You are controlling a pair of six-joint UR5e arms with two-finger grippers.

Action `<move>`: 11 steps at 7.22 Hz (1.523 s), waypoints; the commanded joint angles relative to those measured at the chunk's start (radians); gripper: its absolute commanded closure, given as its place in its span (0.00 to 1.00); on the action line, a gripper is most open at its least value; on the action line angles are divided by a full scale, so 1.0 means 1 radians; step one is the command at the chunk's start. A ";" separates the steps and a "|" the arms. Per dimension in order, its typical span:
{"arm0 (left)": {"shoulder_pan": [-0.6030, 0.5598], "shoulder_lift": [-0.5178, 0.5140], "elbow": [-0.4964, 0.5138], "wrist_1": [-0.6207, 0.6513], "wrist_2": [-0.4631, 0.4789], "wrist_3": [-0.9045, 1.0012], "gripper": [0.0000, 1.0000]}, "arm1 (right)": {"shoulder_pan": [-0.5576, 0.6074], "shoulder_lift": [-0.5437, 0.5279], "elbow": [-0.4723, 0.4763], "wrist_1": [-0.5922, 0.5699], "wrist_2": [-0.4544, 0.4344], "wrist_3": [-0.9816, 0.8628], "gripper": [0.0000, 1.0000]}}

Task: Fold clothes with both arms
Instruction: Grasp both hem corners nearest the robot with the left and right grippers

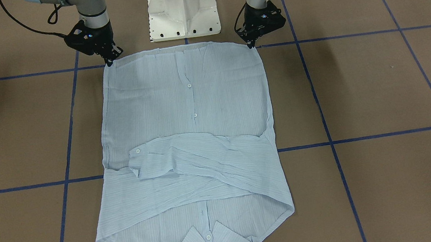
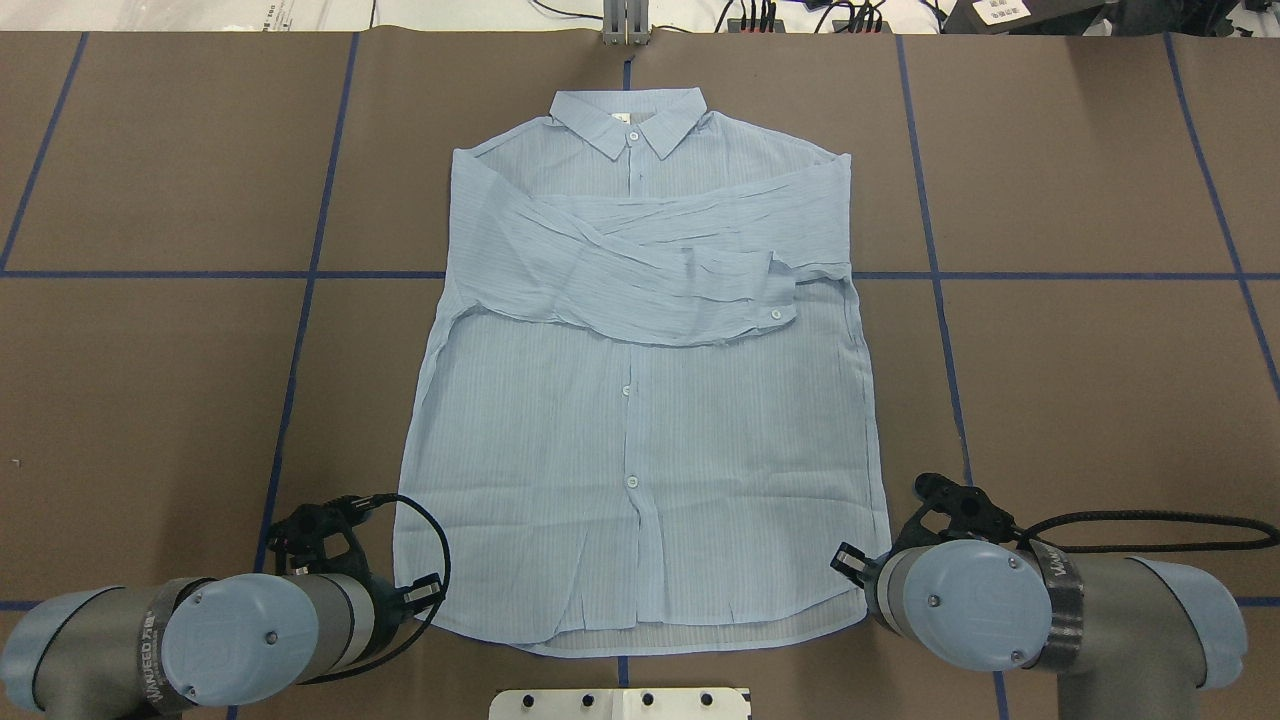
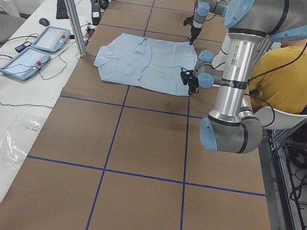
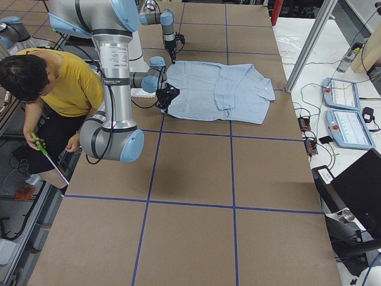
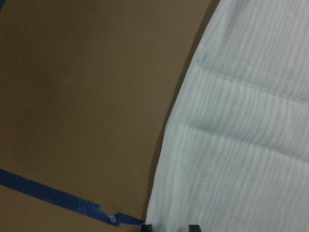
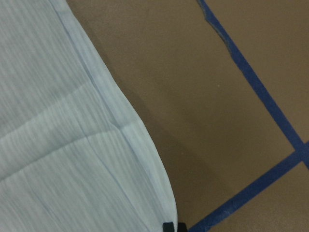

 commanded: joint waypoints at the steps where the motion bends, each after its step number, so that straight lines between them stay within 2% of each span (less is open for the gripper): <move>1: 0.000 -0.002 -0.016 0.003 -0.005 -0.005 1.00 | -0.004 0.001 -0.001 0.000 0.000 0.000 1.00; 3: -0.001 0.005 -0.085 0.016 -0.043 -0.011 1.00 | 0.004 0.002 0.020 0.002 0.000 0.003 1.00; 5: -0.001 -0.001 -0.157 0.029 -0.052 -0.118 1.00 | 0.014 -0.057 0.142 0.002 0.004 0.009 1.00; 6: -0.013 0.007 -0.218 0.037 -0.083 -0.118 1.00 | 0.016 -0.062 0.170 0.000 0.007 0.011 1.00; 7: -0.019 -0.008 -0.259 0.110 -0.100 -0.118 1.00 | 0.054 -0.059 0.176 0.000 0.007 0.008 1.00; 9: -0.131 -0.048 -0.272 0.154 -0.100 -0.103 1.00 | 0.158 -0.043 0.207 0.005 0.015 0.000 1.00; 11: -0.293 -0.082 -0.237 0.155 -0.179 -0.004 1.00 | 0.258 0.043 0.157 0.002 0.062 -0.081 1.00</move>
